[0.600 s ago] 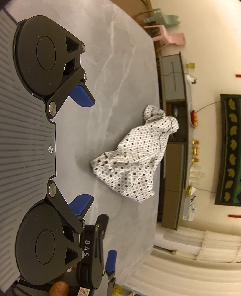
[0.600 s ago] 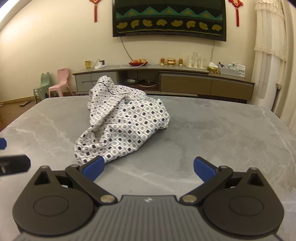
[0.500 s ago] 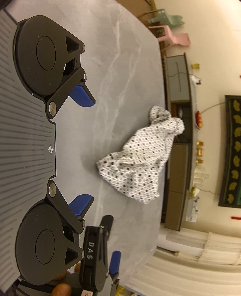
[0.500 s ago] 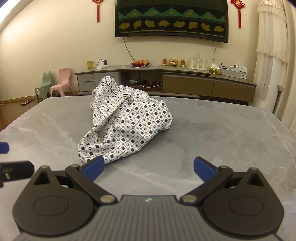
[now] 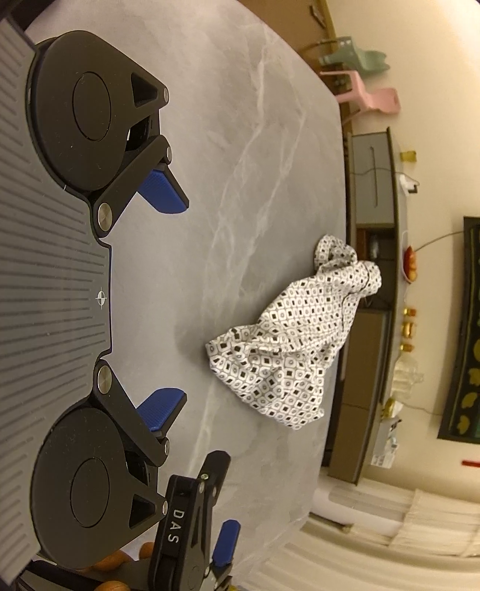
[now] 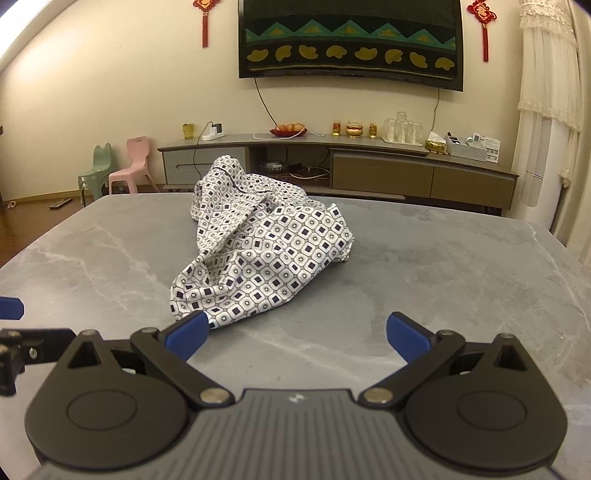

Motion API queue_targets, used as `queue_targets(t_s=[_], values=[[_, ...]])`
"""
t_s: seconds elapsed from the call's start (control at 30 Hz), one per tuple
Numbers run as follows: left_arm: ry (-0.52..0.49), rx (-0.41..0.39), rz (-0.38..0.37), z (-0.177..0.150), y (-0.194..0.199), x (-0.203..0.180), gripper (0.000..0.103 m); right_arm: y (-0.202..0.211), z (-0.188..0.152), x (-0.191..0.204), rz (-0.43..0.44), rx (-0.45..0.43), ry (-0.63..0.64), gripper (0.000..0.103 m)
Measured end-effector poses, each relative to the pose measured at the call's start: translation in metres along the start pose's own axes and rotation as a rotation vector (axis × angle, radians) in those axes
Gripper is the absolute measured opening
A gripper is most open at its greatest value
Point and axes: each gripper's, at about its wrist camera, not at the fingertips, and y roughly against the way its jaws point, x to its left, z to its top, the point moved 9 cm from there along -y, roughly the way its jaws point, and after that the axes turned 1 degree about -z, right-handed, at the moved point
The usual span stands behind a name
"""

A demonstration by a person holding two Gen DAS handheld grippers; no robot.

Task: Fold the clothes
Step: 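Move both grippers toward the crumpled white patterned shirt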

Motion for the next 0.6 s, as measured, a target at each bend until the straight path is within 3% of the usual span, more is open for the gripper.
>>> queue_targets(t_s=[0.23,0.5,0.6], values=[[0.01,-0.005,-0.019,-0.0018,0.0036,0.0,0.095,0.0053,0.0013,-0.0029,-0.103,-0.037,0.049,0.103],[0.008,-0.02,-0.032,-0.0012,0.0092,-0.0004,0.092,0.0067,-0.002,0.0057,-0.055,-0.033,0.054,0.103],[-0.004,-0.02,-0.027,-0.0011,0.008,-0.0021,0.083,0.0069,-0.0022,0.007,-0.056,-0.031,0.046,0.102]])
